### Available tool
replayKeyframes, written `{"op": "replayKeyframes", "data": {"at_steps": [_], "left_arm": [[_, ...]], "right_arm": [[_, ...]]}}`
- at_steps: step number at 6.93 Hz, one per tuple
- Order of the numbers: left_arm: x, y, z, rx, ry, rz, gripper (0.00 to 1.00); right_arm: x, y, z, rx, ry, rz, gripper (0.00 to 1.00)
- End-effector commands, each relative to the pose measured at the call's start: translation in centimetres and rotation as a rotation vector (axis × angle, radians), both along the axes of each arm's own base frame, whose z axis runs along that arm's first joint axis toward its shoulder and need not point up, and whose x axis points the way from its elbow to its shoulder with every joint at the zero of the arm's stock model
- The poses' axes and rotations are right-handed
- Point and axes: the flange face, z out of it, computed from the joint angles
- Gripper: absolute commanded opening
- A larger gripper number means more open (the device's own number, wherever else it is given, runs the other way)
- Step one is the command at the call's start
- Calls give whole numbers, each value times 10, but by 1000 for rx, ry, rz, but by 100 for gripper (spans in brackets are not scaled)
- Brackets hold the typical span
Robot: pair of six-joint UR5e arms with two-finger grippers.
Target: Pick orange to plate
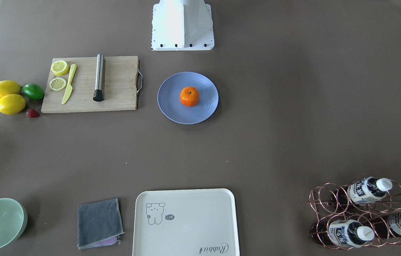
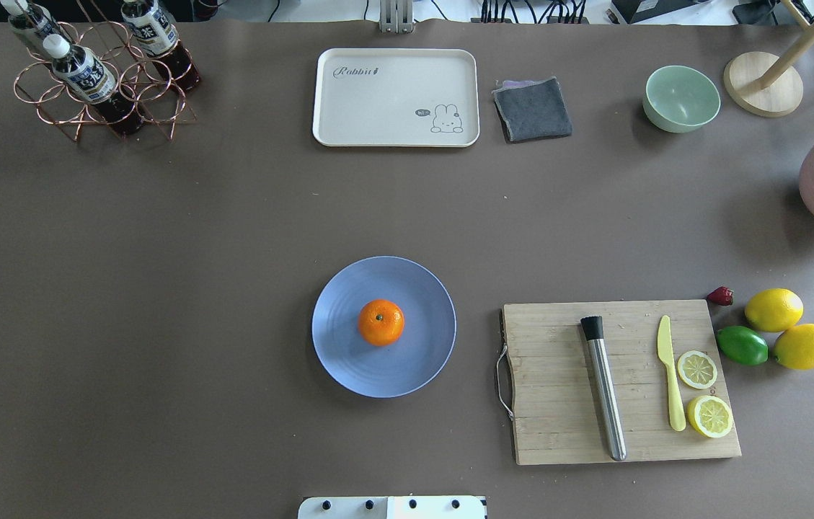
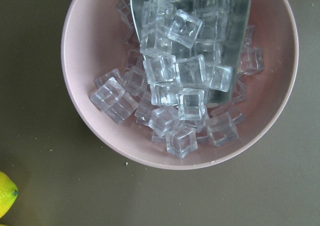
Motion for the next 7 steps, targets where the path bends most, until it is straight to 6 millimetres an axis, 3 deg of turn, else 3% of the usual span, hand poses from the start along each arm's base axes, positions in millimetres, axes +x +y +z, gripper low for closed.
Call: {"op": "replayKeyframes", "data": {"at_steps": [1, 7], "left_arm": [[0, -2, 32, 40, 3, -2, 97], [0, 6, 15, -7, 46, -86, 97]], "right_arm": [[-1, 0, -1, 0, -10, -1, 100], [-1, 0, -1, -10, -9, 8, 100]]}}
